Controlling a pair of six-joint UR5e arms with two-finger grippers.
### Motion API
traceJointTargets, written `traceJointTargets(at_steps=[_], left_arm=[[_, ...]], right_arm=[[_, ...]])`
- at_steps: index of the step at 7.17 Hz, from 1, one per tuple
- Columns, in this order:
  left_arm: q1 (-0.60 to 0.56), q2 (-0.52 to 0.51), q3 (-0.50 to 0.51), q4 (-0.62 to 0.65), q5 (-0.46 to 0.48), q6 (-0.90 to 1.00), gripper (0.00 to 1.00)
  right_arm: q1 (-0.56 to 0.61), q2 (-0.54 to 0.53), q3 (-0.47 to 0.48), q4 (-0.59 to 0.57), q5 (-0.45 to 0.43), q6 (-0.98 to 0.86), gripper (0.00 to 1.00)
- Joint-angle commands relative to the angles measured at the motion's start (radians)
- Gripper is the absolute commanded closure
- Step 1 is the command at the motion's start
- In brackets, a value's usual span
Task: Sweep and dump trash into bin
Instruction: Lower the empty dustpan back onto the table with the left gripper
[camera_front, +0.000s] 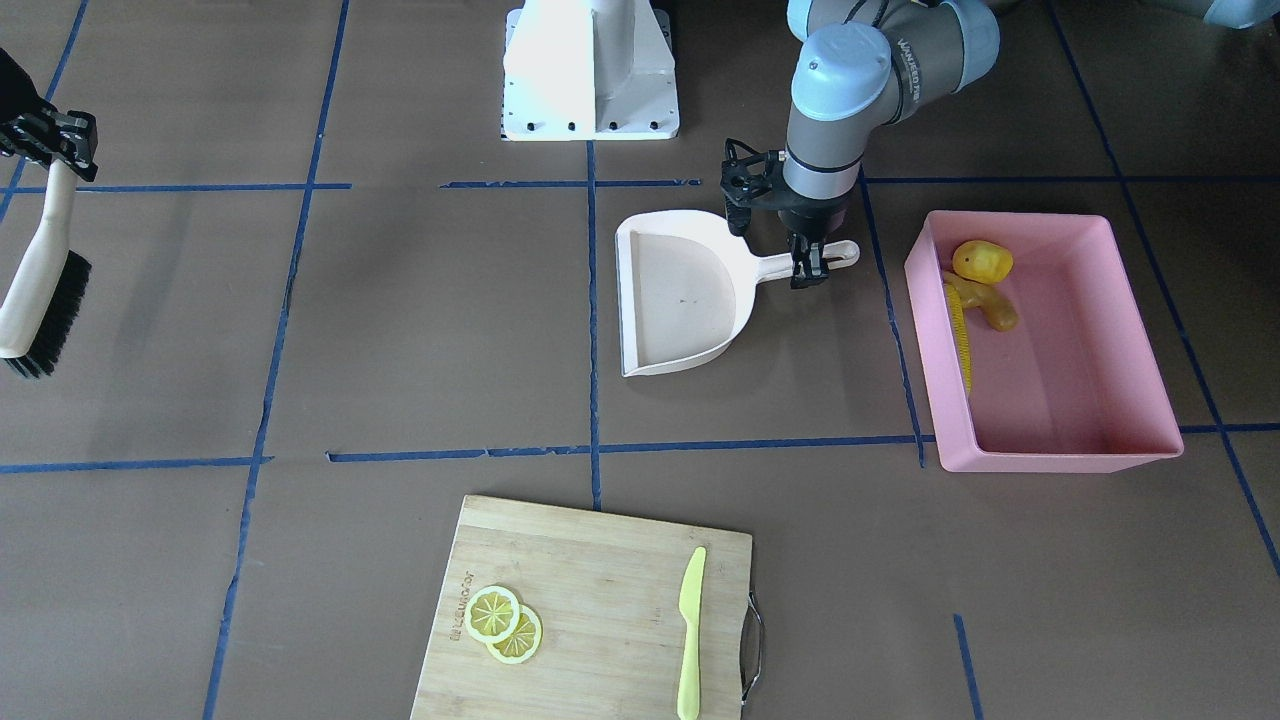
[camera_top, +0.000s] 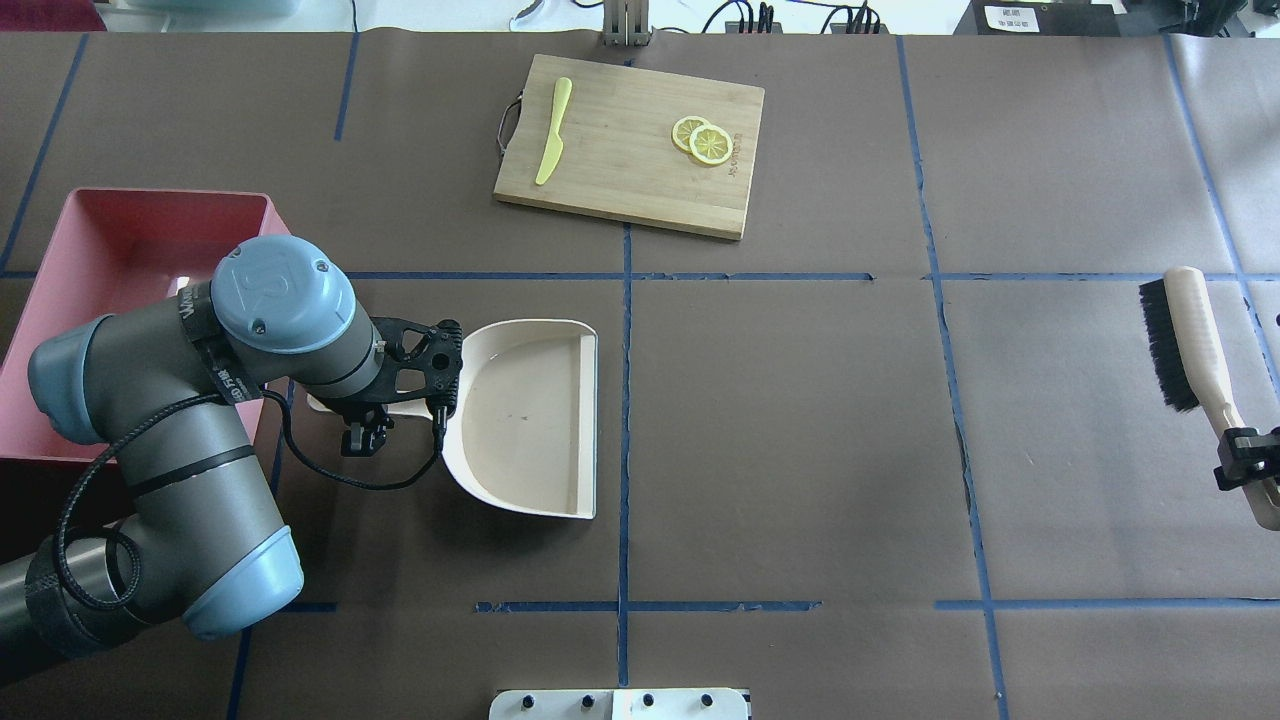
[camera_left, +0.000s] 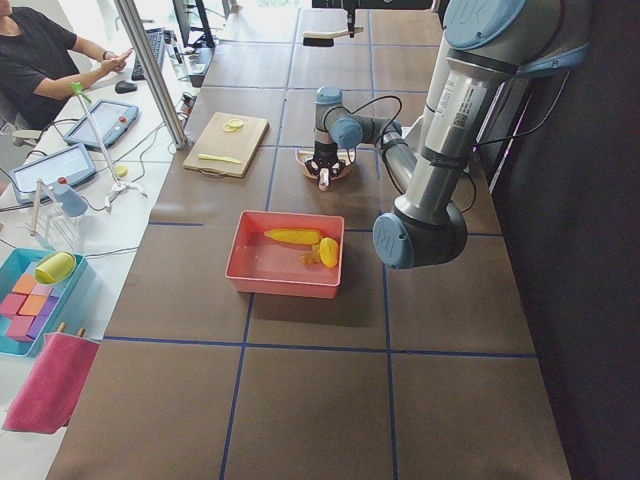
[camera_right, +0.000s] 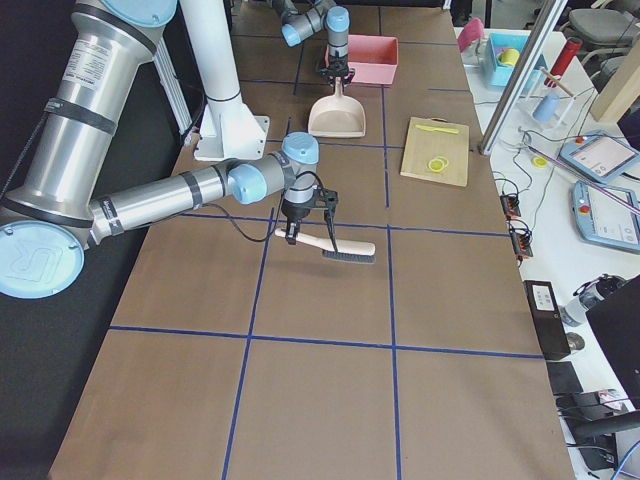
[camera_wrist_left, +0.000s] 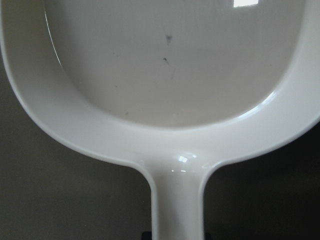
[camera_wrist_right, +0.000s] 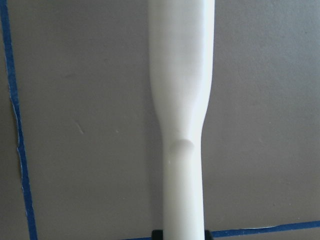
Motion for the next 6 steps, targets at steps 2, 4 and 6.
traceJointTargets(at_steps=[2, 4, 6], left_arm=[[0.006, -0.001, 0.011, -0.005, -0.001, -0.001, 0.54], [0.007, -0.001, 0.014, -0.008, -0.001, -0.001, 0.48], [0.007, -0.003, 0.007, -0.011, -0.001, 0.002, 0.29]], right_arm=[[-0.001, -0.021, -0.099, 0.102, 0.021, 0.003, 0.99], [-0.005, -0.018, -0.16, 0.174, 0.021, 0.005, 0.99], [-0.005, -0.016, -0.165, 0.176, 0.019, 0.003, 0.99]])
